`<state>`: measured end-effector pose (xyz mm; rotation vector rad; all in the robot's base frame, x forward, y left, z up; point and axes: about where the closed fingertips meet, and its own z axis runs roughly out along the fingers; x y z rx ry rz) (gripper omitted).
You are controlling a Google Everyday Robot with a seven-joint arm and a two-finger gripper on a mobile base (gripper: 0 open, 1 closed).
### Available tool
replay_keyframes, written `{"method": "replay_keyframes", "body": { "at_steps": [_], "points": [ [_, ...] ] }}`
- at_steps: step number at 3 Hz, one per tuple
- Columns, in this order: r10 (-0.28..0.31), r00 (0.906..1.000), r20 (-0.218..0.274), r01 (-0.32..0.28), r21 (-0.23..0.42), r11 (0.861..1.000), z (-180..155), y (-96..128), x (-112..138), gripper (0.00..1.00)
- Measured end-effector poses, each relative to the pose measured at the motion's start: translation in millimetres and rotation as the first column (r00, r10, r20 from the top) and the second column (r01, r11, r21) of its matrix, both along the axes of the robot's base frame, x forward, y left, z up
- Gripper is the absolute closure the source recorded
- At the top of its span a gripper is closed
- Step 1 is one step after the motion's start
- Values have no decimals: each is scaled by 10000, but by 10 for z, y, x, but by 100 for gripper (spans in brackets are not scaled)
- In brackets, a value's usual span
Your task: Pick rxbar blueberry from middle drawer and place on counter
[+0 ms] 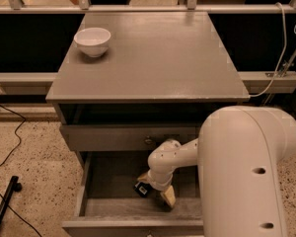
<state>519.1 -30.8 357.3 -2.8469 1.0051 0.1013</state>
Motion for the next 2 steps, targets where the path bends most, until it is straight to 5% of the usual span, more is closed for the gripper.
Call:
{"method": "replay_keyframes", "body": {
  "at_steps": [2],
  "points": [
    [95,9999,-132,-98,-170,9998,-86,26,-8,0]
  ]
}}
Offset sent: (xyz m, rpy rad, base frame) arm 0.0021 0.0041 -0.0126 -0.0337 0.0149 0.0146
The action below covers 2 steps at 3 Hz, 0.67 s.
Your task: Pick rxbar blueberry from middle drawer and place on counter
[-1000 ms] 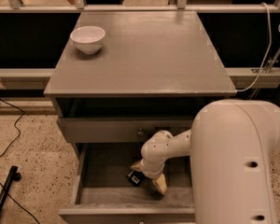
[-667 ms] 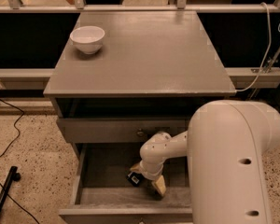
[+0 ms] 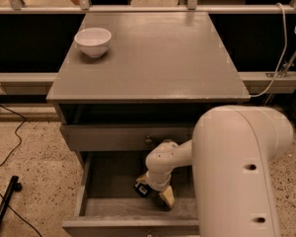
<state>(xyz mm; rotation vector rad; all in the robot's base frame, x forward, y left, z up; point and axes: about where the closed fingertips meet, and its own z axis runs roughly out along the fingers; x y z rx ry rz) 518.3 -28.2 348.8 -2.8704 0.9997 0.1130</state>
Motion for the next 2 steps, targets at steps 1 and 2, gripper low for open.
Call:
{"method": "replay_keyframes", "body": {
  "at_steps": [1,2],
  "points": [
    [-52,10000,-65,50,-174,9998,-50,-32,5,18],
    [-130,9999,-82,128,-245,9996,-60,-58,7,39]
  ]
}}
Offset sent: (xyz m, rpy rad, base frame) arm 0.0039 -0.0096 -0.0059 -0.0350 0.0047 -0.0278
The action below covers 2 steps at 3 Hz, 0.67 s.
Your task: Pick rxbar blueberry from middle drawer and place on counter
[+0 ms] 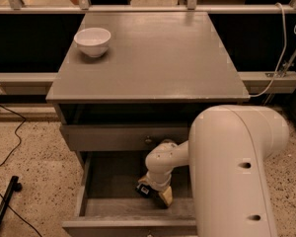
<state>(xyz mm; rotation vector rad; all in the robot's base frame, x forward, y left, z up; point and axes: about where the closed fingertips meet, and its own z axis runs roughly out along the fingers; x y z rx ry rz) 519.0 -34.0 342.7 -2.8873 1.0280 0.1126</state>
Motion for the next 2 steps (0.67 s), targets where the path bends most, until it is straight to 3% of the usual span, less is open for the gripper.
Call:
{"method": "replay_keyframes", "body": {
  "at_steps": [1,2],
  "points": [
    [0,10000,0,0,0,10000,55,0,0,41],
    [0,10000,1,0,1,10000,143,0,0,57]
  ]
}}
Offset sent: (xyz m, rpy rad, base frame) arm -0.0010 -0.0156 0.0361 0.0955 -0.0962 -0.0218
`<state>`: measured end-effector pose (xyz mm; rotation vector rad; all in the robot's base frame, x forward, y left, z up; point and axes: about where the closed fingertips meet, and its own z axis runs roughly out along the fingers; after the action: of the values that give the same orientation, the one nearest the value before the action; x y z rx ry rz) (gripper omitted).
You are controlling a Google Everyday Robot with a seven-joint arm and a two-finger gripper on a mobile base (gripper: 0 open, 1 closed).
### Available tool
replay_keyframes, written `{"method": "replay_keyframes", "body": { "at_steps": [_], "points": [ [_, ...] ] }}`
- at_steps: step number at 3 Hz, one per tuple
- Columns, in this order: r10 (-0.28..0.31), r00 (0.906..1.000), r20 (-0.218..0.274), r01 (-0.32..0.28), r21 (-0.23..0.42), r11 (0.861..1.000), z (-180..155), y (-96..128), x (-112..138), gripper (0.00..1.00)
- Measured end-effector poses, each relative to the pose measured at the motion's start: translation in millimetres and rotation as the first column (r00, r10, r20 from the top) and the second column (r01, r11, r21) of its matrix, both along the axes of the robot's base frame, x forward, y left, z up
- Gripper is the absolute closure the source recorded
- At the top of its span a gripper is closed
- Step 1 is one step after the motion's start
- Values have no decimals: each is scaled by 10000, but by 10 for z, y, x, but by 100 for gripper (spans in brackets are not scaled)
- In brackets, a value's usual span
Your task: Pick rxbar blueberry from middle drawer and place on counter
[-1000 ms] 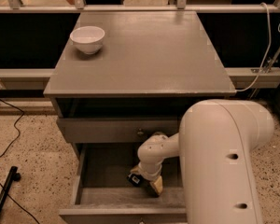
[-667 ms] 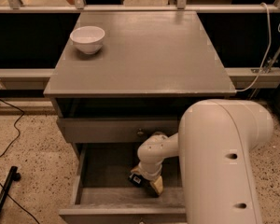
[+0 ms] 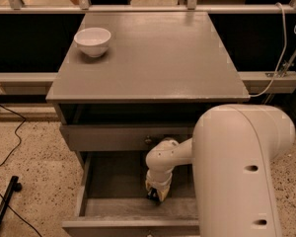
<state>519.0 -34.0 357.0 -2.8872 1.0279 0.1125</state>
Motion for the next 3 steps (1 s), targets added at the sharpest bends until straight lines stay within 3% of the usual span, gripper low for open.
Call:
{"method": "replay_keyframes", "body": {
  "at_steps": [1,2,3],
  "points": [
    [8,10000,33,-9,56,10000,11,-1,0,88],
    [142,9971,744,-234,1241,9920,179,-31,-10,100],
    [-273,9898,1400,-195,3225,9464,588,193,36,100]
  ]
}}
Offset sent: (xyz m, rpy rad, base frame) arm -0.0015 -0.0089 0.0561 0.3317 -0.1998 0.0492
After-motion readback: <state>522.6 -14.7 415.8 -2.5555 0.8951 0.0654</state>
